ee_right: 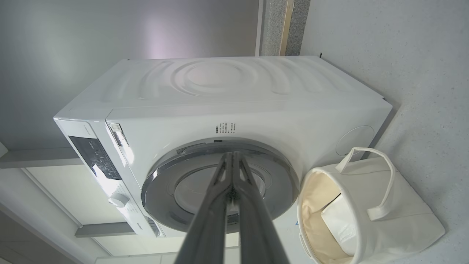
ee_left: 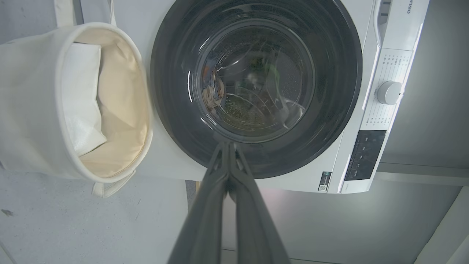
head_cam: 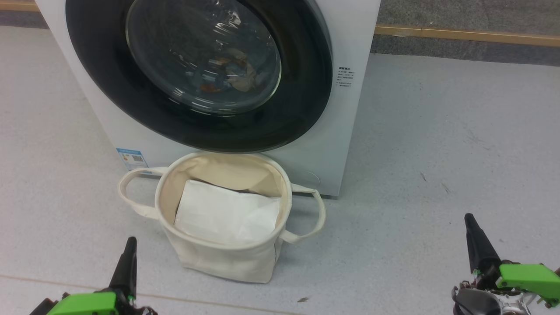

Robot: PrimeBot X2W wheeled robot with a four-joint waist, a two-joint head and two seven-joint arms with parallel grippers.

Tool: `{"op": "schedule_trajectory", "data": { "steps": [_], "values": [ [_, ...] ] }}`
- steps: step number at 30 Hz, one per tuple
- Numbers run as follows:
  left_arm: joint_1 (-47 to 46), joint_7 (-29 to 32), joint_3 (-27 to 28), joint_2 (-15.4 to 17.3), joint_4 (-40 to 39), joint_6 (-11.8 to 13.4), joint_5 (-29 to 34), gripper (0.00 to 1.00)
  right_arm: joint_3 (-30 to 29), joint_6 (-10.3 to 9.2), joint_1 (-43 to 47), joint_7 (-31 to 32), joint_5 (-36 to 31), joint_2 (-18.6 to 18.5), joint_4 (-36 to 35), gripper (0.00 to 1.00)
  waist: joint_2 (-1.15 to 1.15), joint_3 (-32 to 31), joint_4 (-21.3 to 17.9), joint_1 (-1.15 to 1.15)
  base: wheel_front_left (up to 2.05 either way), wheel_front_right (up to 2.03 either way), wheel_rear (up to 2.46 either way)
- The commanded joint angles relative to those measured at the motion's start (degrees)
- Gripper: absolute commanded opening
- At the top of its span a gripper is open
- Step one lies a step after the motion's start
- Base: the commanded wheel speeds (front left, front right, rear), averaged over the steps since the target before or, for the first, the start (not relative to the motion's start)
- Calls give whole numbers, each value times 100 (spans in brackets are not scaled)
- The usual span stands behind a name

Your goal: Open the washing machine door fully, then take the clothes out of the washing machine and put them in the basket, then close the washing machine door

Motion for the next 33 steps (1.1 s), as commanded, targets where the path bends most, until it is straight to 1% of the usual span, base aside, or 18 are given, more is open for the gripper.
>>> {"op": "schedule_trajectory", "data": {
  "steps": [1, 3, 4, 9, 12, 15, 16, 20, 33],
  "values": [
    [-146, 44, 190, 33, -214, -40, -25, 0, 112, 1, -88, 41, 34, -36, -228, 0, 0, 0, 0, 0, 0, 0, 0],
    [-146, 44, 190, 33, -214, -40, -25, 0, 113, 1, -88, 41, 34, -36, -228, 0, 0, 0, 0, 0, 0, 0, 0],
    [-1, -2, 0, 0, 5, 1, 1, 100, 1, 0, -1, -3, 0, 1, 5, 100, 0, 0, 0, 0, 0, 0, 0],
    [202, -13, -21, -18, 440, 5, 3, 100, 18, 0, 161, -14, 0, 38, 461, 100, 0, 1, 1, 0, 0, 0, 0],
    [169, -61, -4, -15, 417, 14, 34, 100, 64, 0, 116, -65, 11, 36, 455, 100, 0, 6, 7, 2, 0, 0, 0],
    [138, -110, 13, -13, 400, 20, 65, 100, 108, 0, 72, -115, 23, 35, 456, 100, 0, -6, 12, 13, 0, 0, 0],
    [130, -126, 19, -13, 394, 24, 76, 100, 124, 0, 59, -132, 28, 34, 457, 100, 0, -9, 13, 13, 0, 0, 0],
    [99, -192, 42, -11, 359, 42, 117, 100, 186, 0, 5, -199, 44, 32, 456, 100, 0, 2, 18, 1, 0, 0, 0],
    [-25, -401, 90, 23, 220, 98, 302, 100, 354, 0, -198, -417, -41, 24, 409, 100, 0, 14, 40, 0, 0, 0, 0]
  ]
}}
